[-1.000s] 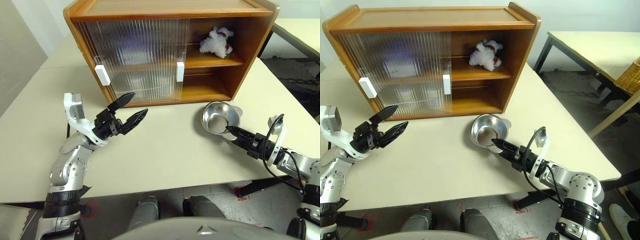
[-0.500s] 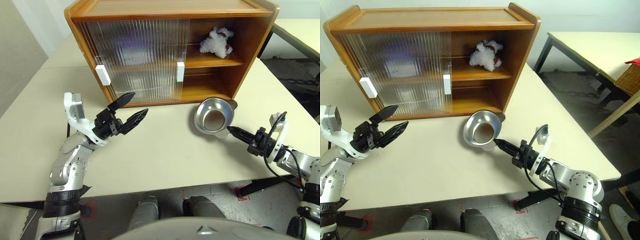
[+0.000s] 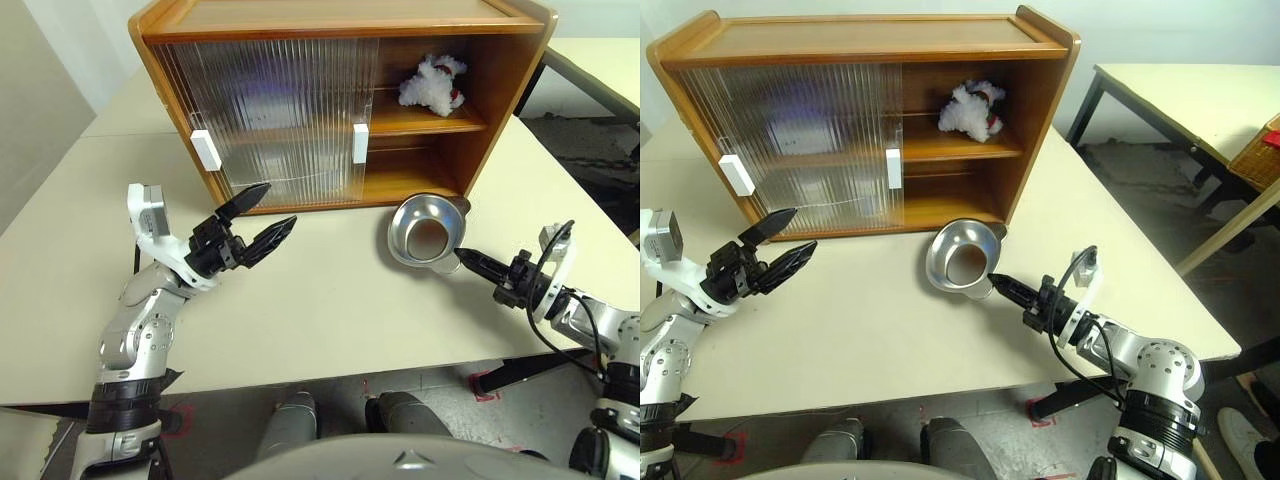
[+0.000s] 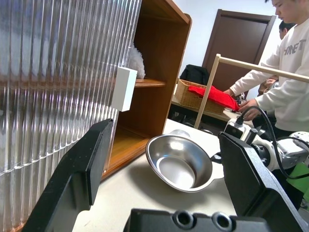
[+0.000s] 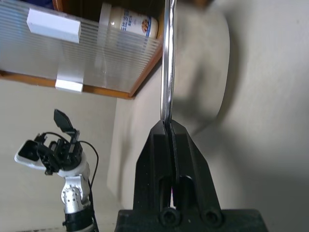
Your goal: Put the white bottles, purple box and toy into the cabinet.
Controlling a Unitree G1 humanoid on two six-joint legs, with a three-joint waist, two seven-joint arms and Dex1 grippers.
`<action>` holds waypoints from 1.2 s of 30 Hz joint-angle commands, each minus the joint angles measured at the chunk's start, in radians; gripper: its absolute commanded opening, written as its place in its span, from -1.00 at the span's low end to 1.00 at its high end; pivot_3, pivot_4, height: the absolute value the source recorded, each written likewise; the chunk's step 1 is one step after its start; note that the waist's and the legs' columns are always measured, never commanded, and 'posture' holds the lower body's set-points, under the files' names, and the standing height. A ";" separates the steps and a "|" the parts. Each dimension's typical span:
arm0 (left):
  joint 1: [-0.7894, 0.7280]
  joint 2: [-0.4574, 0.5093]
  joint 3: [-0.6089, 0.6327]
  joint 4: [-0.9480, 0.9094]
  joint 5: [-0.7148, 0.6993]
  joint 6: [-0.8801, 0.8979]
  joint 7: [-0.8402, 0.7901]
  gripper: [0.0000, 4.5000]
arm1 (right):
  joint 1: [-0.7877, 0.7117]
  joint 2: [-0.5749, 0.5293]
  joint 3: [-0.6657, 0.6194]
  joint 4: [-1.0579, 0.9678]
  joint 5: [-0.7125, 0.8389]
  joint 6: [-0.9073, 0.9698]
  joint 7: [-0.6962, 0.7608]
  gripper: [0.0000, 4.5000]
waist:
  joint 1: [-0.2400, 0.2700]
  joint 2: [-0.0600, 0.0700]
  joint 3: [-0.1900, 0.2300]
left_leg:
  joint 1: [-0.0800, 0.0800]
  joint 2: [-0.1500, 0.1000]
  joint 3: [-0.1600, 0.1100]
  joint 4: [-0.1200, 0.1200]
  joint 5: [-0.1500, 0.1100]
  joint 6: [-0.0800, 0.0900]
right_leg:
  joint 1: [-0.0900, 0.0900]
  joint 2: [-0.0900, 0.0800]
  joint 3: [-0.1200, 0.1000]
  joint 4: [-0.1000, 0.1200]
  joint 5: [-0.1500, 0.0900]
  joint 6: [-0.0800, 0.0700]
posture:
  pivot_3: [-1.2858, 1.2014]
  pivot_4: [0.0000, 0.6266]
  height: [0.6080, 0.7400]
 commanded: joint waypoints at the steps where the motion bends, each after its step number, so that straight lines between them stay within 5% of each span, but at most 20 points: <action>1: -0.004 0.005 -0.007 0.003 0.015 0.001 -0.005 1.00 | -0.021 0.004 -0.031 0.022 0.035 0.001 -0.031 -0.99 | 0.000 0.000 0.000 | 0.000 0.000 0.000 0.000 0.000 0.000 | 0.000 0.000 0.000 0.000 0.000 0.000 | -0.01 -0.81 1.00; 16: -0.006 -0.001 -0.009 0.003 0.019 -0.003 -0.003 1.00 | -0.086 0.025 -0.090 0.091 0.149 -0.003 -0.145 -0.99 | 0.000 0.000 0.000 | 0.000 0.000 0.000 0.000 0.000 0.000 | 0.000 0.000 0.000 0.000 0.002 0.003 | 0.00 -0.82 1.00; 32: 0.000 0.002 -0.004 -0.004 0.018 -0.003 -0.002 1.00 | -0.005 -0.012 0.014 0.099 0.036 0.070 -0.198 -0.99 | -0.014 -0.002 -0.002 | 0.006 0.000 0.000 0.000 0.000 0.000 | 0.004 0.000 0.000 0.000 0.004 -0.001 | 0.00 -0.81 1.00; 36: 0.002 0.004 -0.004 -0.005 0.017 -0.003 -0.004 1.00 | -0.012 -0.016 0.008 0.088 0.044 0.085 -0.201 -0.52 | -0.012 -0.001 -0.001 | 0.005 0.000 -0.001 0.000 0.000 0.000 | 0.003 0.000 0.000 0.000 0.005 -0.001 | 0.00 -0.80 1.00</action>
